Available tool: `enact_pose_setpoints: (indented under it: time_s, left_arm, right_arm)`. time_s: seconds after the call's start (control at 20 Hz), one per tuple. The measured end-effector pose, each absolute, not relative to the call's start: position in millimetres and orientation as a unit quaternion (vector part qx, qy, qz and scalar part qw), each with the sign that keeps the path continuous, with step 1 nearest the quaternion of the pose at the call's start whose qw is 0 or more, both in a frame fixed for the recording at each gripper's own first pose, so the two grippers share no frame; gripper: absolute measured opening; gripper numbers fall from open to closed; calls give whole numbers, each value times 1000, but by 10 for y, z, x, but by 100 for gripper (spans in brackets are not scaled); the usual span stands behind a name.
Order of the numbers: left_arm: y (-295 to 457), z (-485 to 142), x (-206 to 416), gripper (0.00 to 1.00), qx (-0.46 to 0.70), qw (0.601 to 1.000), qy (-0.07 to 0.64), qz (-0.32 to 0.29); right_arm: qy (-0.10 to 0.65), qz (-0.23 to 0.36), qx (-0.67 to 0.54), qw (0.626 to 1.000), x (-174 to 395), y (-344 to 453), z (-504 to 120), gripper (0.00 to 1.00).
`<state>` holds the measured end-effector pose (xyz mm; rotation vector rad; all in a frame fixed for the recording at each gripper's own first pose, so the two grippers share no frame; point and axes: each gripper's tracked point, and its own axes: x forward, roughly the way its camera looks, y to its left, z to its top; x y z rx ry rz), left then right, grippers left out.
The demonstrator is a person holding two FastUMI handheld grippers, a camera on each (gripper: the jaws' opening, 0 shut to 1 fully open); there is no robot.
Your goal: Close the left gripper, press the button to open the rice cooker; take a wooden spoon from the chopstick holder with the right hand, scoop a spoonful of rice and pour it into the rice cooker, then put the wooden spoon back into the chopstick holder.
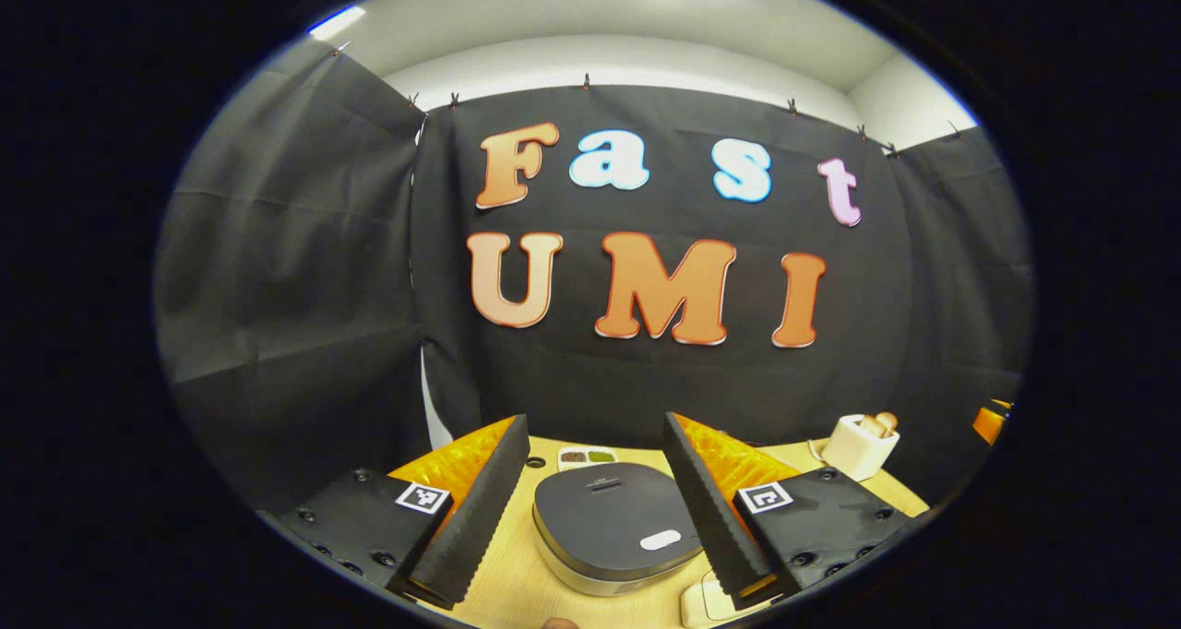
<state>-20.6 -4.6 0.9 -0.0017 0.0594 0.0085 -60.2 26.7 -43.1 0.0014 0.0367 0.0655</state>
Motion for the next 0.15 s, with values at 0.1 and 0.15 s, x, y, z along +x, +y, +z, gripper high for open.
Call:
enact_pose_setpoints:
  time_s: [0.1, 0.15]
  left_arm:
    - [-29, 122, -347, 100, 14, 1000, 27, 0]
    - [-17, 146, -400, 100, 25, 999, 25, 2]
  right_arm:
    - [5, 26, -7, 1000, -628, 246, -229, 100]
    - [1, 30, -8, 1000, -654, 282, -161, 100]
